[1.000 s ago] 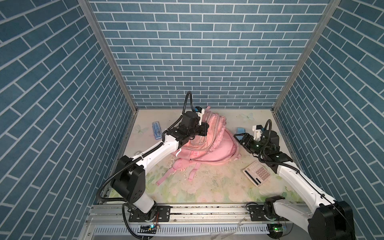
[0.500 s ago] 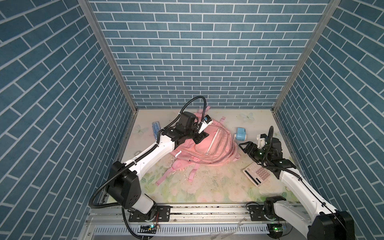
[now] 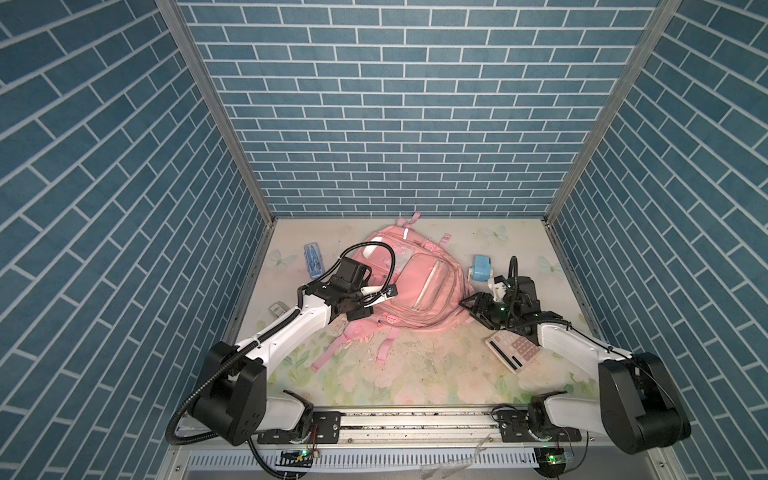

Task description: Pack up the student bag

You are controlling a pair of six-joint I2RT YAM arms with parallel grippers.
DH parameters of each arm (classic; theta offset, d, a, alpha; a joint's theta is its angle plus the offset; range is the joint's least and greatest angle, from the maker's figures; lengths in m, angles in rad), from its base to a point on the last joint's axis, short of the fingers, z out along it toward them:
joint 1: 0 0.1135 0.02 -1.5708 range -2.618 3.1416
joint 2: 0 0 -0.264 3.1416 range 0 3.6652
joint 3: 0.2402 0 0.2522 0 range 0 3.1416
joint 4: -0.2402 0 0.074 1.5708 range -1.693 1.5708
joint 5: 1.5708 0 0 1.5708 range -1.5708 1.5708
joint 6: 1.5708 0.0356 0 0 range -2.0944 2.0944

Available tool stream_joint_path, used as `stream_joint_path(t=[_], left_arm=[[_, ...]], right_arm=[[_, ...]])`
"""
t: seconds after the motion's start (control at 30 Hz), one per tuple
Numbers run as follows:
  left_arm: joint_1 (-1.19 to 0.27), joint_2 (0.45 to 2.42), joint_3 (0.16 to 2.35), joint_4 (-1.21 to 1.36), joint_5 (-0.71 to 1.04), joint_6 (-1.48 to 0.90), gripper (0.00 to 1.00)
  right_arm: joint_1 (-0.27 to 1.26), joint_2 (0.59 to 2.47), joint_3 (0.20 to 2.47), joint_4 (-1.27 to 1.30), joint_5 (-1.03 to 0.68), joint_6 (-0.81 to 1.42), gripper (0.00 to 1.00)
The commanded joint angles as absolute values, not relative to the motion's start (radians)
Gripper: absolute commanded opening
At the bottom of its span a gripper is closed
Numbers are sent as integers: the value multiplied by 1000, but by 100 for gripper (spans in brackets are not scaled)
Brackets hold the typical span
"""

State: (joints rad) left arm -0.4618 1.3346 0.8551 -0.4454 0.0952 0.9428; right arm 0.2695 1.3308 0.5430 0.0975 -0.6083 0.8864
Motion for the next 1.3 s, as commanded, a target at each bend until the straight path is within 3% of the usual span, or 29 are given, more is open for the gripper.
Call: stream_joint_path(t=[0.0, 0.3, 0.63, 0.73, 0.8, 0.83, 1.03, 1.17, 1.27], left_arm=[[-444, 1303, 776, -390, 113, 1012, 51], [-448, 1377, 696, -159, 165, 952, 54], [-495, 1431, 664, -116, 135, 897, 50], [-503, 1422, 652, -140, 108, 851, 39], [-530, 1408, 671, -187, 97, 807, 5], [-554, 1398, 677, -201, 84, 790, 0], [-627, 1304, 676, -194, 120, 623, 0], [-629, 1276, 701, -178, 175, 483, 0], [-628, 1276, 724, -169, 152, 352, 0]], right_arm=[[272, 1392, 561, 178, -678, 898, 52], [270, 1493, 649, 124, -675, 829, 34], [269, 1557, 739, 102, -648, 775, 19], [268, 1598, 808, 65, -652, 738, 17], [267, 1625, 864, 35, -649, 708, 17], [267, 1637, 887, 20, -645, 695, 17], [259, 1676, 1011, -48, -610, 628, 22], [255, 1650, 1080, -134, -536, 551, 44], [254, 1578, 1090, -159, -455, 492, 52]])
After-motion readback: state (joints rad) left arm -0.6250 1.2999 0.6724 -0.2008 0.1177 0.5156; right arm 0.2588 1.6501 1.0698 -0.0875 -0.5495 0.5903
